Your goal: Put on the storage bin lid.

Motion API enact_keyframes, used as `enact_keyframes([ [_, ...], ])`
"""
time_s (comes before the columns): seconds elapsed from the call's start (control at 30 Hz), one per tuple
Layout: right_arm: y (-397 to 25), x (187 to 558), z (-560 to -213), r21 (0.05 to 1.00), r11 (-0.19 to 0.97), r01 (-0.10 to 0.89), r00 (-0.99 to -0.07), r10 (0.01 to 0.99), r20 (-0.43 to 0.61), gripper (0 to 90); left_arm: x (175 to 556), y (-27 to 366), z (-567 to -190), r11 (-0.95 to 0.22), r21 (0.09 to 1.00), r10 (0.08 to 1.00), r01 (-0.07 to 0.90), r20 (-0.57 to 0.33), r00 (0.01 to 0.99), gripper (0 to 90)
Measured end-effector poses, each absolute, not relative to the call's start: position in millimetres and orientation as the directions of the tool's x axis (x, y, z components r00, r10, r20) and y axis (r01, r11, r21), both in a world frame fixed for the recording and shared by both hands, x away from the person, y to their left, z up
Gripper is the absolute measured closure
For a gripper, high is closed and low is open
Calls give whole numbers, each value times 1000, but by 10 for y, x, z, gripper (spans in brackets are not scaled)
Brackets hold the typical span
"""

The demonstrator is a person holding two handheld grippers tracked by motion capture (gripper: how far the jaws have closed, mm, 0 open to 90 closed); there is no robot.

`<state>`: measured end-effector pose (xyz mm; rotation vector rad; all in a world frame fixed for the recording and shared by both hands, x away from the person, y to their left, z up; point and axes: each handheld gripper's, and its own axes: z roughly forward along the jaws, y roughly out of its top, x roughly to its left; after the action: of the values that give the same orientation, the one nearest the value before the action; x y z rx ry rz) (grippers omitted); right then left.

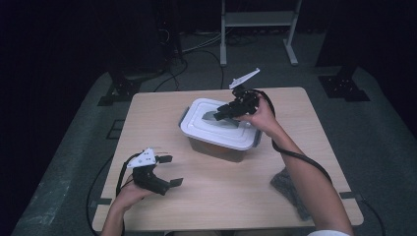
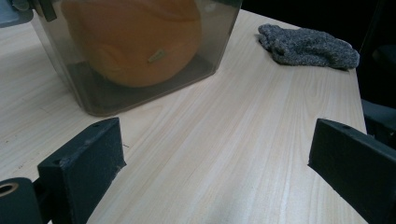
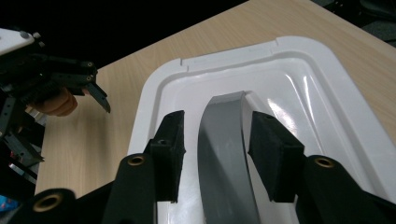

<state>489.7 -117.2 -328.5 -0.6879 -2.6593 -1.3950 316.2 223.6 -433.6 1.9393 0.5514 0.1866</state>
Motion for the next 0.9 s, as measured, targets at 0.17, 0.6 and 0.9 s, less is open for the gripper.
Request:
enact_keyframes([
  [0.17,-1258,4846,-3201,784,472,403,-901,356,248,513,3161,2247,-4333,-329,898,460,293,-119,880,26],
  [0.6,-1579,4652,-3064,805,436,402,-897,364,251,495,3174,2215,-4335,-335,897,453,288,-115,884,26],
  [0.9,-1868,4487,-3066,813,407,416,-886,384,261,489,3183,2171,-4334,-338,898,445,282,-111,888,26],
])
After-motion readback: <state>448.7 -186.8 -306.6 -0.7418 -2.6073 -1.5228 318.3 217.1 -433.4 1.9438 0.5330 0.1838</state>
